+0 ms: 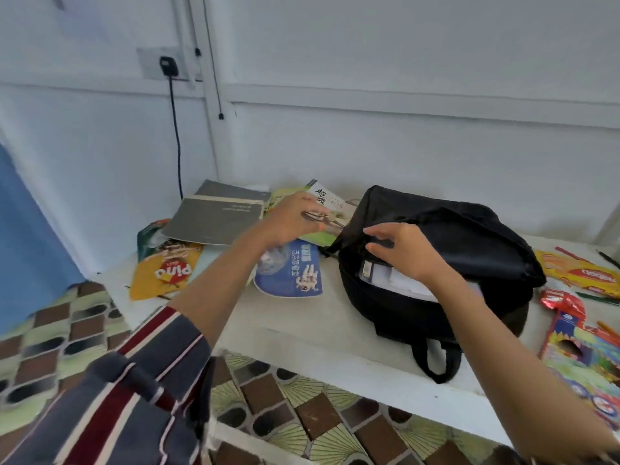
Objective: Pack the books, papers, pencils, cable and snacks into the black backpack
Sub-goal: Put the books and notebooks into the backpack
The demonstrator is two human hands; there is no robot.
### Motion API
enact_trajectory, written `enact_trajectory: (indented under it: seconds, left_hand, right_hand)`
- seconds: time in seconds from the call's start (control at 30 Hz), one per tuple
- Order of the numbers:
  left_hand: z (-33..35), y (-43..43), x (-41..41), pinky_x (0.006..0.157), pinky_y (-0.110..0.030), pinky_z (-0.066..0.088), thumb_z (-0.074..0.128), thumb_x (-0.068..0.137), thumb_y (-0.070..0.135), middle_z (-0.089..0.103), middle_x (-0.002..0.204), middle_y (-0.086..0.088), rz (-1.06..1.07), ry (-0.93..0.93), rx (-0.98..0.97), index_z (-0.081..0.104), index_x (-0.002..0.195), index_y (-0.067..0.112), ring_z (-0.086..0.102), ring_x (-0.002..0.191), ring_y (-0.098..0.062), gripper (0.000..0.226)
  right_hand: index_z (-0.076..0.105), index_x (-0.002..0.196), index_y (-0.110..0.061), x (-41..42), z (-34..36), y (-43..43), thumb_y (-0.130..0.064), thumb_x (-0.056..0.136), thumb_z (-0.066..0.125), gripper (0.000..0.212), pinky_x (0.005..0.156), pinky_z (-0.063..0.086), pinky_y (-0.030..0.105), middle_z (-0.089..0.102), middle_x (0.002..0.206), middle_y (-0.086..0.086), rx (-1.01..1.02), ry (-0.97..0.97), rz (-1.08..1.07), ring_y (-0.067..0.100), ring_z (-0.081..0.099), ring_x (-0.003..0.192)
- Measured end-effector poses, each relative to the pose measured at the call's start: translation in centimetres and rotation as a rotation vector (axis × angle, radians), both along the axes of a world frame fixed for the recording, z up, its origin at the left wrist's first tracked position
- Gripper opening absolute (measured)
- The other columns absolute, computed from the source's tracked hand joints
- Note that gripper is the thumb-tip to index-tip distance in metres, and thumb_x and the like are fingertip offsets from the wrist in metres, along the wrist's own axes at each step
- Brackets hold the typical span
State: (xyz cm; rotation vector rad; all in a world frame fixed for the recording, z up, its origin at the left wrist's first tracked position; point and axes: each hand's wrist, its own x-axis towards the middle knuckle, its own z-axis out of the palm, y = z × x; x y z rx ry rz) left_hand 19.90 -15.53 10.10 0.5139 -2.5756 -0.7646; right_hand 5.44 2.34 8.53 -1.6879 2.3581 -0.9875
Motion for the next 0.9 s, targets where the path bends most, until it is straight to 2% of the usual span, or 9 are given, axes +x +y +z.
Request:
enact_trajectory:
  seconds: [0.1, 0.2, 0.33, 0.43, 0.53, 0.6, 0.67, 0.77, 0.9]
  left_hand:
    - [-0.1, -2.3, 4.1, 0.092, -0.016, 0.026, 0.064, 0.087, 0.013, 0.047, 0.135, -0.011, 0.104, 0.004, -0.010, 0.055, 0.129, 0.014, 0.040, 0.126, -0.023, 0.043]
    - [-0.9, -4.9, 7.8, 0.106, -0.033, 0.032, 0.062, 0.087, 0.007, 0.049, 0.138, -0.014, 0.160, -0.002, -0.017, 0.046, 0.135, 0.009, 0.043, 0.128, -0.029, 0.051]
    - [-2.3, -8.8, 11.4, 0.102, -0.022, 0.026, 0.058, 0.091, 0.012, 0.038, 0.148, -0.002, 0.313, -0.083, -0.017, 0.033, 0.144, 0.020, 0.036, 0.134, -0.019, 0.059]
    - [-3.6, -12.4, 13.2, 0.097, -0.024, 0.029, 0.057, 0.091, 0.016, 0.036, 0.149, -0.004, 0.401, -0.121, 0.052, 0.027, 0.146, 0.023, 0.037, 0.133, -0.022, 0.063]
    - [-4.3, -16.5, 14.3, 0.101, -0.030, 0.032, 0.055, 0.093, 0.015, 0.035, 0.148, -0.008, 0.425, -0.112, 0.109, 0.026, 0.146, 0.024, 0.036, 0.133, -0.025, 0.062]
    - [-4.5, -19.3, 14.5, 0.097, -0.027, 0.034, 0.054, 0.094, 0.014, 0.035, 0.148, -0.009, 0.436, -0.084, 0.147, 0.024, 0.147, 0.022, 0.036, 0.133, -0.025, 0.062]
    - [-4.6, -22.5, 14.4, 0.100, -0.031, 0.035, 0.053, 0.094, 0.016, 0.032, 0.150, -0.008, 0.441, -0.082, 0.157, 0.020, 0.148, 0.023, 0.034, 0.135, -0.027, 0.063]
    - [-5.0, -26.8, 13.8, 0.109, -0.040, 0.028, 0.052, 0.095, 0.021, 0.021, 0.155, -0.004, 0.424, -0.138, 0.135, 0.012, 0.149, 0.026, 0.027, 0.139, -0.028, 0.068]
    - [-5.6, -31.4, 12.8, 0.112, -0.042, 0.024, 0.049, 0.096, 0.024, 0.015, 0.157, -0.002, 0.367, -0.210, 0.179, 0.009, 0.149, 0.029, 0.027, 0.139, -0.029, 0.067]
  right_hand:
    - [0.060, 0.123, -0.008, 1.8, 0.4, -3.6, -0.013, 0.088, 0.062, 0.036, 0.093, 0.044, 0.027, 0.062, 0.124, 0.008, 0.008, 0.034, 0.072, 0.021, 0.059, 0.110]
    - [0.056, 0.128, -0.009, 3.7, 0.3, -7.4, -0.013, 0.088, 0.061, 0.040, 0.094, 0.043, 0.029, 0.059, 0.128, 0.008, 0.029, 0.000, 0.126, 0.022, 0.057, 0.113]
    - [0.051, 0.132, -0.011, 5.6, -0.3, -12.6, -0.015, 0.088, 0.061, 0.045, 0.093, 0.041, 0.030, 0.056, 0.130, 0.009, 0.049, -0.032, 0.174, 0.023, 0.054, 0.115]
    - [0.051, 0.133, -0.013, 6.6, -0.9, -16.7, -0.014, 0.089, 0.060, 0.045, 0.093, 0.038, 0.029, 0.054, 0.133, 0.009, 0.058, -0.043, 0.175, 0.025, 0.052, 0.118]
    - [0.049, 0.135, -0.018, 6.8, -2.0, -21.3, -0.012, 0.089, 0.058, 0.048, 0.089, 0.035, 0.023, 0.053, 0.133, 0.010, 0.080, -0.089, 0.135, 0.025, 0.050, 0.119]
    - [0.045, 0.138, -0.019, 6.6, -2.7, -24.5, -0.014, 0.090, 0.057, 0.049, 0.092, 0.036, 0.025, 0.052, 0.133, 0.013, 0.107, -0.105, 0.108, 0.026, 0.050, 0.120]
    - [0.041, 0.141, -0.017, 6.4, -3.2, -28.0, -0.016, 0.092, 0.056, 0.051, 0.097, 0.035, 0.028, 0.049, 0.137, 0.015, 0.126, -0.129, 0.067, 0.028, 0.048, 0.123]
    - [0.036, 0.143, -0.016, 5.9, -3.7, -31.9, -0.017, 0.092, 0.055, 0.055, 0.100, 0.032, 0.027, 0.040, 0.146, 0.012, 0.147, -0.194, -0.030, 0.027, 0.042, 0.129]
    - [0.031, 0.146, -0.021, 5.1, -4.7, -35.1, -0.016, 0.091, 0.052, 0.059, 0.106, 0.027, 0.030, 0.033, 0.150, 0.011, 0.236, -0.218, -0.089, 0.027, 0.036, 0.134]
